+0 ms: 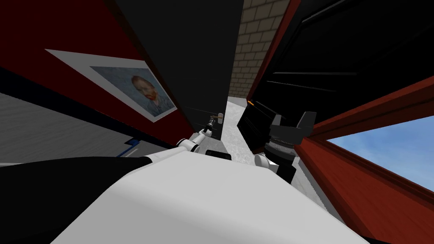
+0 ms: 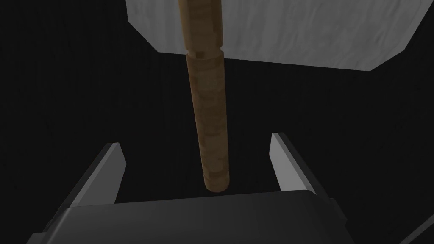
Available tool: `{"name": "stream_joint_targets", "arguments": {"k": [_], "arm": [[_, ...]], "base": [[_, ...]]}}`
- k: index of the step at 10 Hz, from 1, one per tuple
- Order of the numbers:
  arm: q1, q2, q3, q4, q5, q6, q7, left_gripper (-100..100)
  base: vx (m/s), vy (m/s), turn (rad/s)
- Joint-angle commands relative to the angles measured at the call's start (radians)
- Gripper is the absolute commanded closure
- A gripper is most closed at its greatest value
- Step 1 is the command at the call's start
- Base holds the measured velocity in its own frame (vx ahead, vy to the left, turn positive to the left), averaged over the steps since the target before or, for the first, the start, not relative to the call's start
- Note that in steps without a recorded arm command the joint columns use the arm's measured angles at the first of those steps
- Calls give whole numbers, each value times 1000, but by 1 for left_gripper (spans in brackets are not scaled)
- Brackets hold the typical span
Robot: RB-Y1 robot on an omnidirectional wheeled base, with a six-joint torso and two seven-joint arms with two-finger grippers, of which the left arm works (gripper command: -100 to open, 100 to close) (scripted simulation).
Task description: Push the door open
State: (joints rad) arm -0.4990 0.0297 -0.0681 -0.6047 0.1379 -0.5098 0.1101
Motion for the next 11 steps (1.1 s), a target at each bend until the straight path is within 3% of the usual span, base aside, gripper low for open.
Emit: {"name": "stream_joint_targets", "arguments": {"k": [1,3,4,5,10,11], "arm": [[1,-8,3,1,1,-1,-1,-100],[1,-29,5,3,2,-1,-2,-100],[-8,-22,5,21,2,-10,-1,-100],[-8,-22,5,21,2,-10,-1,100],[-8,-22,5,21,2,-10,-1,100],[-12,-7,18,20,7,-10,-5,100]], "base": [[157,-30,-19],[179,-30,-20],[80,-17,-2],[-13,2,4],[-8,3,-4],[89,-54,14]]}}
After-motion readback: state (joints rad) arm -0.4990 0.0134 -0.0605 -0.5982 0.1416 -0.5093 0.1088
